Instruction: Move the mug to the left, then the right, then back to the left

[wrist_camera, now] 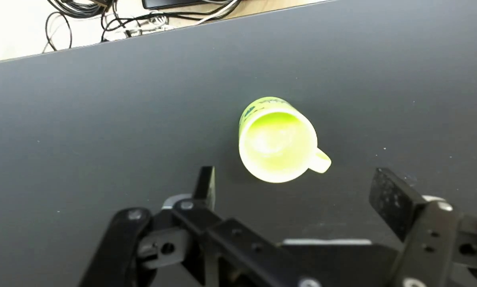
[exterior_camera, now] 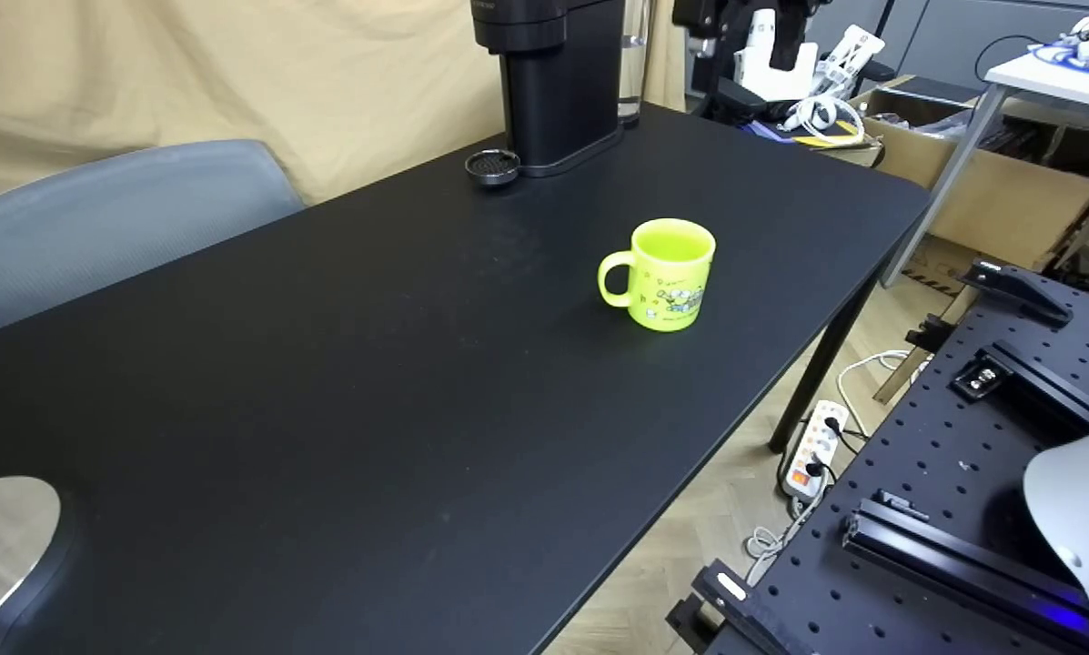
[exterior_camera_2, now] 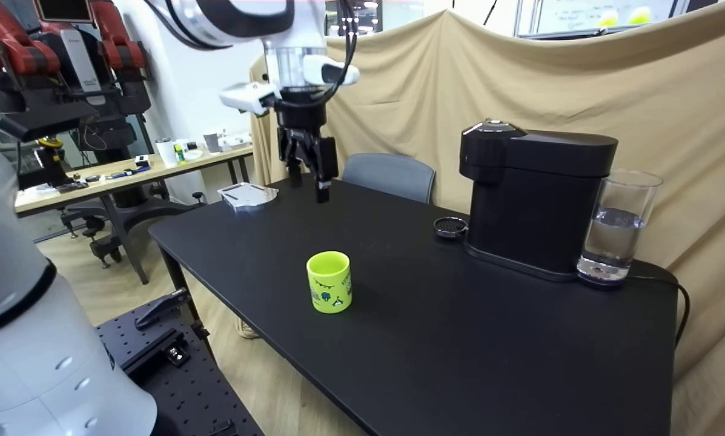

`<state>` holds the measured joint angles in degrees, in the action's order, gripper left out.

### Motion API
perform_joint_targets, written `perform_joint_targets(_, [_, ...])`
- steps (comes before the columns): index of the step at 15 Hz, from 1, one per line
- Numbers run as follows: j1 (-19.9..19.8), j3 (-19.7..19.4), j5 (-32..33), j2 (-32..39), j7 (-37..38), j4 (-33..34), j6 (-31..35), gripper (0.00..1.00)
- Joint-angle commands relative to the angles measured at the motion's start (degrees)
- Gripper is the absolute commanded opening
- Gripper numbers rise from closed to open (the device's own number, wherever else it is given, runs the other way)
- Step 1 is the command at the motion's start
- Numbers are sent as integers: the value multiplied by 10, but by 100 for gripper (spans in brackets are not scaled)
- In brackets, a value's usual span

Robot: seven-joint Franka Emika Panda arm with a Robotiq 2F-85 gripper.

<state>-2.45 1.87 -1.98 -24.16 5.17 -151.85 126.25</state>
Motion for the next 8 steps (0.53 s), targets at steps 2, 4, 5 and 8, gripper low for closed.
perform_joint_targets(2, [14, 37, 31, 56, 49, -52, 139, 100])
perform_joint_targets(4, [15, 50, 39, 77, 68, -74, 196, 100])
perform_joint_targets(5, [12, 54, 48, 83, 80, -83, 222, 100])
perform_joint_targets(8, [22, 38, 32, 88, 42, -68, 193, 100])
